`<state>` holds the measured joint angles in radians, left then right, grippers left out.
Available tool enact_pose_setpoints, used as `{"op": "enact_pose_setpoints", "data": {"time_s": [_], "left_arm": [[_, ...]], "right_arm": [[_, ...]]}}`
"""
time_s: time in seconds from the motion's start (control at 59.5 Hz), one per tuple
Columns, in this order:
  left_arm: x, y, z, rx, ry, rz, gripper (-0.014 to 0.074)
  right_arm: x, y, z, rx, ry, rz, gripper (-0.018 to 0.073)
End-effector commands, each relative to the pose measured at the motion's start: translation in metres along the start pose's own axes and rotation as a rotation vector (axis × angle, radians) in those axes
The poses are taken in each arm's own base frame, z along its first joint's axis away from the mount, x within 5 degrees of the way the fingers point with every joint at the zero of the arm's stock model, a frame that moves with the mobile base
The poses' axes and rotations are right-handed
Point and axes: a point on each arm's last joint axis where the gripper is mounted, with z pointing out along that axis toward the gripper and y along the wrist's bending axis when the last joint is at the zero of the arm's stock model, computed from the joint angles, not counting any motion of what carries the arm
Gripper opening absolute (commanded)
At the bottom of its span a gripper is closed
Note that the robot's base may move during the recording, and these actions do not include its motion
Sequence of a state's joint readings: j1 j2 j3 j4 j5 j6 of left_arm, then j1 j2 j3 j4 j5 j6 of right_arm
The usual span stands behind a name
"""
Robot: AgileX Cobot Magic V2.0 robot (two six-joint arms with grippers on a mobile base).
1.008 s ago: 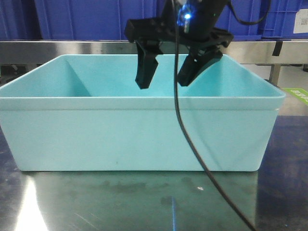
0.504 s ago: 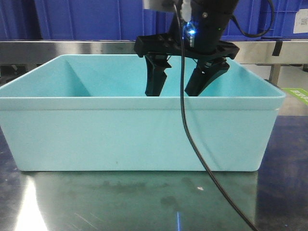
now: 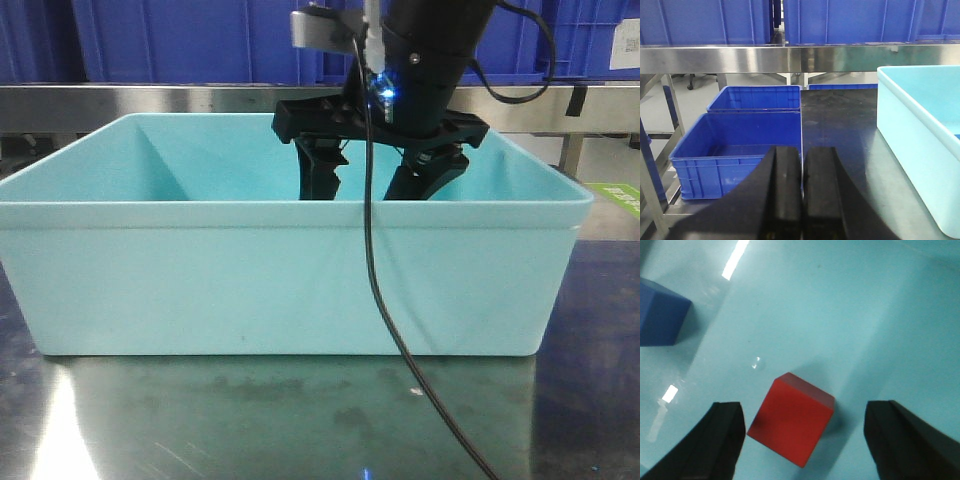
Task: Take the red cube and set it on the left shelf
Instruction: 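Lower the open right gripper down around the red cube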
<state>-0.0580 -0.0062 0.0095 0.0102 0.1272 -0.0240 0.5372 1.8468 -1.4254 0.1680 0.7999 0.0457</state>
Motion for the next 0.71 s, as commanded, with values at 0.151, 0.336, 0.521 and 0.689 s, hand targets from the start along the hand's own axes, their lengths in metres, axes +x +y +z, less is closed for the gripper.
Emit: {"op": "enact_pose_setpoints", "data": {"time_s": [0.151,0.336,0.521,0.689], "left_arm": [[-0.0010,-0.0004,-0.0002,0.007,-0.079,-0.005,0.0102],[-0.0010,-0.0004,-0.0002,0.007,-0.079,-0.005,0.0102],[-0.0010,-0.0004,-0.0002,0.007,-0.079,-0.005,0.0102],[-0.0010,-0.0004,-0.0002,0.007,-0.079,-0.005,0.0102]], "right_arm": [[-0.0121,0.0059,-0.0218,-0.029,-0.093,0.001,0.0601],[-0.0126,0.0060,-0.0214,-0.031,-0.097,0.003,0.0601],[-0.0130,0.0059,-0.0211,-0.031,-0.102,0.003,0.0601],[-0.0125,0.0053,-0.0159,-0.029,-0.089,0.005,0.0601]]}}
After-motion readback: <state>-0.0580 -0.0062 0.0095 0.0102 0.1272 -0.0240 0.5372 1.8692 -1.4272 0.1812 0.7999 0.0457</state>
